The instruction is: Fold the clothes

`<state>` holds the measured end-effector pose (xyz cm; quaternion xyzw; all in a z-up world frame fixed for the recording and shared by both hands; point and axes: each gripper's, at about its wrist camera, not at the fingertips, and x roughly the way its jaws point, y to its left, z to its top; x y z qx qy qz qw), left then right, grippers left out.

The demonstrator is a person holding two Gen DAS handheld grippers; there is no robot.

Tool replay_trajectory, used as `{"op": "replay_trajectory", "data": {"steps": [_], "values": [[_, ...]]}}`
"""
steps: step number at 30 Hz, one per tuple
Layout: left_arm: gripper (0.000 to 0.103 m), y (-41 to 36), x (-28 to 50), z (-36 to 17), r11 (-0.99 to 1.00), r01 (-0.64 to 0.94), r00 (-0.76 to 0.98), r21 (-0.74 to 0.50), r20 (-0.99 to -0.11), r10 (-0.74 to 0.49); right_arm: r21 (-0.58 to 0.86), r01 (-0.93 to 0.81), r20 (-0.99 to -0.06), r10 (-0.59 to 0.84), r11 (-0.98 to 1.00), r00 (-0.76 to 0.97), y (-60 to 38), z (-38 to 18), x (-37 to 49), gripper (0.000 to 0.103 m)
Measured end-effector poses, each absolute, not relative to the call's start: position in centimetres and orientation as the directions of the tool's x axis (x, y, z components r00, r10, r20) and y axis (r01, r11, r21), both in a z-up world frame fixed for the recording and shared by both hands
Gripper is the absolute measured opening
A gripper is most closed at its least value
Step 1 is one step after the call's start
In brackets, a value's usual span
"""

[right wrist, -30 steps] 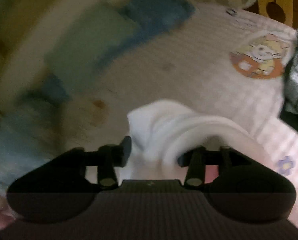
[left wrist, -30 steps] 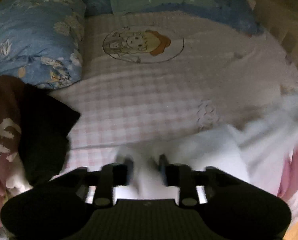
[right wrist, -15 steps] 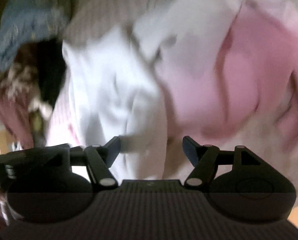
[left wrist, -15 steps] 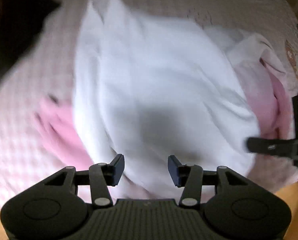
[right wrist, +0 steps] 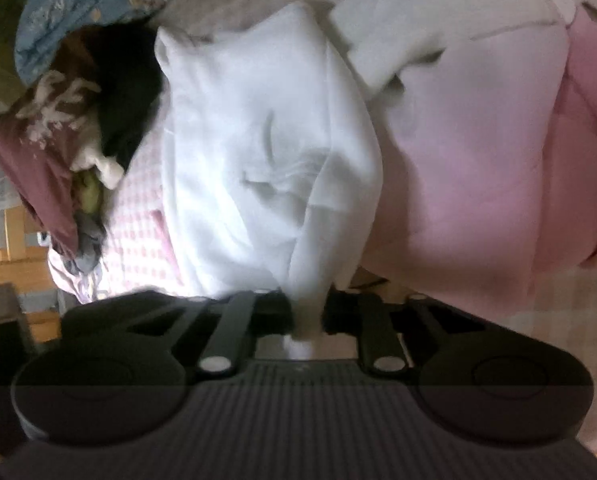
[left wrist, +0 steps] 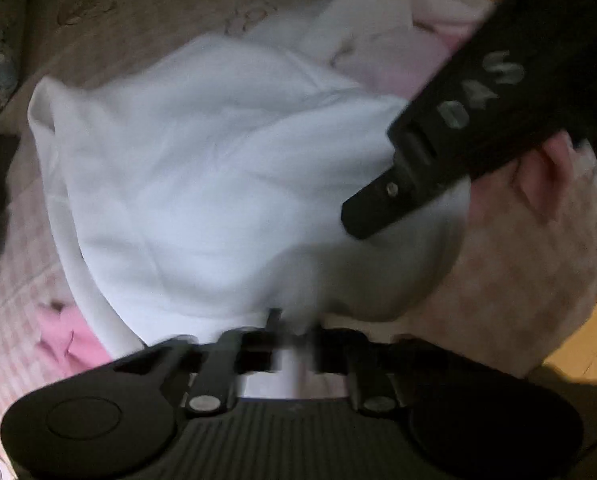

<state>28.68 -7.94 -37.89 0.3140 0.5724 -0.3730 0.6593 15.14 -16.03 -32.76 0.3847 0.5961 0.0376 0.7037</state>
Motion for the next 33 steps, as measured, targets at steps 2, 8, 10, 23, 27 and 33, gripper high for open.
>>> {"op": "replay_trajectory", "data": {"steps": [2,8,10,23,27,33], "values": [[0.007,-7.9,30.1,-34.6,0.548,0.835,0.079,-0.053,-0.973,-0.215,0.643,0.347,-0.763,0.531,0.682,0.37,-16.9,-30.2,15.9,0.012],[0.007,-9.6,39.4,-21.5,0.549,0.834,0.26,-0.06,-0.833,-0.487,0.735,0.088,-0.546,0.51,0.673,0.664,-22.5,-18.8,23.5,0.013],[0.007,-11.7,43.2,-18.3,0.535,0.845,0.352,0.017,-0.772,-0.53,0.709,0.003,-0.478,0.477,0.705,0.737,-24.6,-15.4,28.1,0.013],[0.056,-15.4,52.9,-19.4,0.726,0.643,0.58,0.244,-0.774,-0.253,0.354,0.365,-0.659,-0.047,0.861,0.751,-34.7,-17.4,50.2,0.06],[0.057,-8.1,43.9,-25.7,0.737,0.642,0.457,0.213,-0.878,-0.144,0.294,0.208,-0.746,0.088,0.933,0.66,-34.4,-22.7,40.6,0.062],[0.056,0.8,34.9,-33.9,0.774,0.579,0.289,0.257,-0.952,0.1,0.051,-0.088,-0.927,0.08,0.995,0.366,-30.3,-32.8,30.8,0.063]]}}
